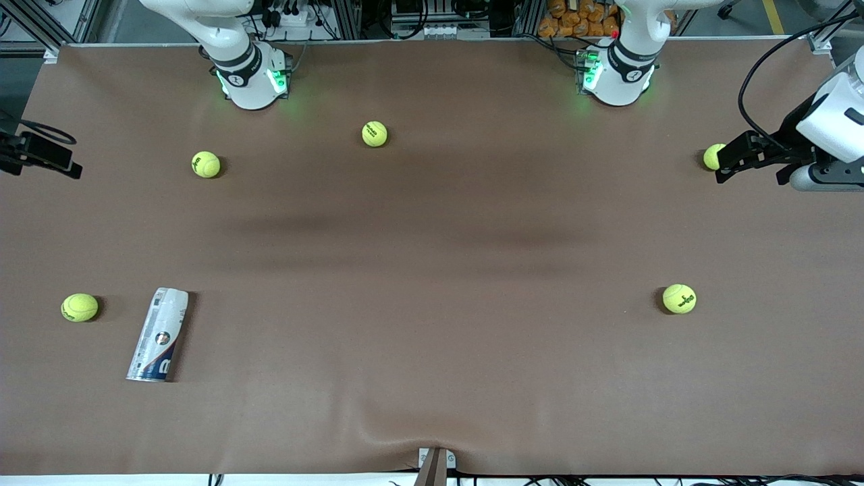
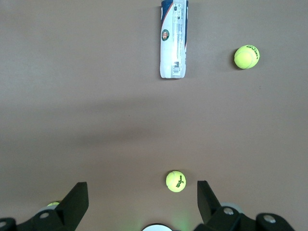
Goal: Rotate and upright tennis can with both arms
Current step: 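Reach the right gripper down to the lying white tennis can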
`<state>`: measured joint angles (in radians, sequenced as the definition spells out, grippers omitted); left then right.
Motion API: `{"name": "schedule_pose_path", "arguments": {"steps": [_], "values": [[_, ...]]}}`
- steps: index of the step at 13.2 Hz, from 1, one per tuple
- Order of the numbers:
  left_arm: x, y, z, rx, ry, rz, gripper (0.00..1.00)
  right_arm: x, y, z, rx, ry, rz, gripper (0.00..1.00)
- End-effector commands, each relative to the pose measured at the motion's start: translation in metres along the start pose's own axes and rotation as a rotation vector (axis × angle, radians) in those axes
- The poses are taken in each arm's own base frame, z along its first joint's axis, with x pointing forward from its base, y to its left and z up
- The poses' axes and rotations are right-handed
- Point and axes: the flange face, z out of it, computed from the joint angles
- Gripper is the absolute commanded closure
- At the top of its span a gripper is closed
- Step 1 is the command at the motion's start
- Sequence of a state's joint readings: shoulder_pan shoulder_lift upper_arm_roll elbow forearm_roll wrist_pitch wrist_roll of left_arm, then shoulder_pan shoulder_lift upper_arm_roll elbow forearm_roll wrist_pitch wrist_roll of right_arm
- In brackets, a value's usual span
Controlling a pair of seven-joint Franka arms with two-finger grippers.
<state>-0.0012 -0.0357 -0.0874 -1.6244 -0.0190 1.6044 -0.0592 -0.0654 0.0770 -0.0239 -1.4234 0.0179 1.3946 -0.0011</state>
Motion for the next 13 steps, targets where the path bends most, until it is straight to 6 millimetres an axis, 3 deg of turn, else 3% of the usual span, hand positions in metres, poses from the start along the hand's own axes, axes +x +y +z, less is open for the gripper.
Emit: {"name": "schedule_pose_path", "arguments": {"steps": [1, 8, 10, 13], "values": [[-0.005, 0.000, -0.005, -0.012, -0.003, 0.009, 0.00, 0.011, -0.001, 0.015, 0.015, -0.009, -0.010, 0.00], [-0.005, 0.000, -0.004, -0.012, -0.004, 0.009, 0.00, 0.063, 0.002, 0.077, 0.014, -0.025, -0.060, 0.00], [-0.005, 0.000, -0.004, -0.012, -0.004, 0.009, 0.00, 0.087, 0.000, 0.120, 0.015, -0.064, -0.074, 0.00], [-0.005, 0.000, -0.005, -0.012, -0.003, 0.009, 0.00, 0.134, 0.000, 0.212, 0.019, -0.097, -0.091, 0.00]]}}
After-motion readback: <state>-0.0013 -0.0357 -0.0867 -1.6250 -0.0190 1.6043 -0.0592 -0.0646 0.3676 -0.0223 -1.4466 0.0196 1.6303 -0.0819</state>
